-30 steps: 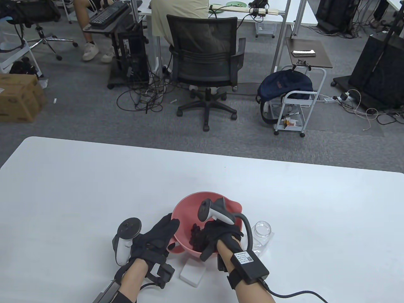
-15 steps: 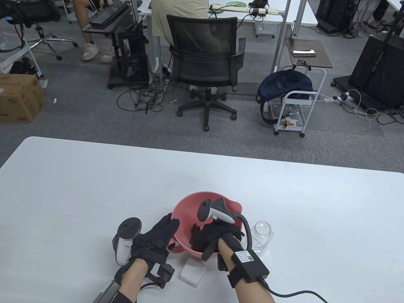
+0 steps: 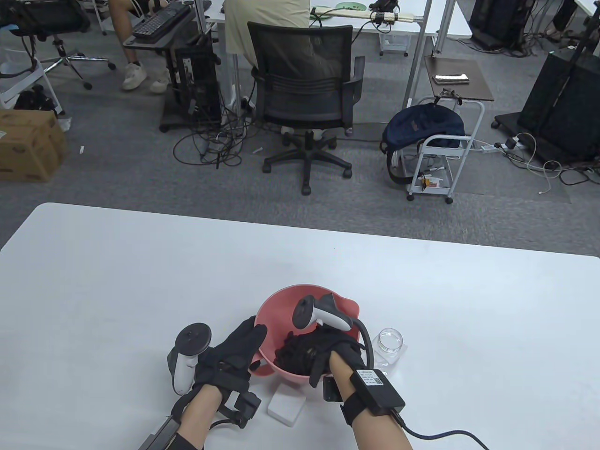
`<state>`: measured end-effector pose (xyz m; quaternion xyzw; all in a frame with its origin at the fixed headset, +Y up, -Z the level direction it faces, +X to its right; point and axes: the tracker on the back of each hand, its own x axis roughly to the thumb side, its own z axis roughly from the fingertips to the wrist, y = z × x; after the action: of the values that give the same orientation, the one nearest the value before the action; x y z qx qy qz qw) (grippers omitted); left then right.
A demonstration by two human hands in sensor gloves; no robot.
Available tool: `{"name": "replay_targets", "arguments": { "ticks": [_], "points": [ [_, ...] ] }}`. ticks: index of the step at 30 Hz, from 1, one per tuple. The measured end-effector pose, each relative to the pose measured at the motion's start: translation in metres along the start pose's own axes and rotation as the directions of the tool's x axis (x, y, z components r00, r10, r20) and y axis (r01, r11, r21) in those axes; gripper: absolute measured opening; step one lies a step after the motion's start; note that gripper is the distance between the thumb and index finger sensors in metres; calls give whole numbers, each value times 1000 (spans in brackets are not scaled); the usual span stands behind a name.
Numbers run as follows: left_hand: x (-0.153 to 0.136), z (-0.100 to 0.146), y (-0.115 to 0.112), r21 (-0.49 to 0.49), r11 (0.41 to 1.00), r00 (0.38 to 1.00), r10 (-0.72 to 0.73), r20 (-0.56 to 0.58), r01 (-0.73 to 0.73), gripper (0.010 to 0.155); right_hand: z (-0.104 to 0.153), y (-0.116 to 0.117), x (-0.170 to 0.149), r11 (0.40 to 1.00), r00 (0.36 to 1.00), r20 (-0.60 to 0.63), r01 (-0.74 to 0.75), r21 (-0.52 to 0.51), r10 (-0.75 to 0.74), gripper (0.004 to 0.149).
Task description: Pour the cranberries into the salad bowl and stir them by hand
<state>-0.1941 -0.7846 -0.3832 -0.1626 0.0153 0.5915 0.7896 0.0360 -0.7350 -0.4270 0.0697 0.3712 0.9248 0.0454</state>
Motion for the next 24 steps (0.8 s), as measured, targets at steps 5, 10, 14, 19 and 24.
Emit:
{"name": "replay_targets", "arguments": {
  "ticks": [5, 10, 14, 19, 24],
  "points": [
    [2, 1, 1, 36, 999, 999, -38, 11, 38, 79, 2, -2, -1, 999, 999, 37, 33, 3, -33, 61],
    [5, 4, 1, 85, 993, 996, -87, 28, 84, 76, 3, -3, -1, 998, 996, 67, 61, -23, -60, 64],
    [8, 7, 1, 128, 986, 993, -111, 41, 105, 74, 5, -5, -2, 994, 990, 110, 98, -57, -91, 67],
    [10, 8, 2, 169, 977, 989, -138, 44, 129, 72, 14, -8, -2, 967, 963, 203, 208, -149, -175, 72],
    [9, 10, 2, 198, 972, 990, -136, 39, 125, 72, 36, -25, -6, 891, 937, 239, 322, -319, -253, 72]
  ]
}}
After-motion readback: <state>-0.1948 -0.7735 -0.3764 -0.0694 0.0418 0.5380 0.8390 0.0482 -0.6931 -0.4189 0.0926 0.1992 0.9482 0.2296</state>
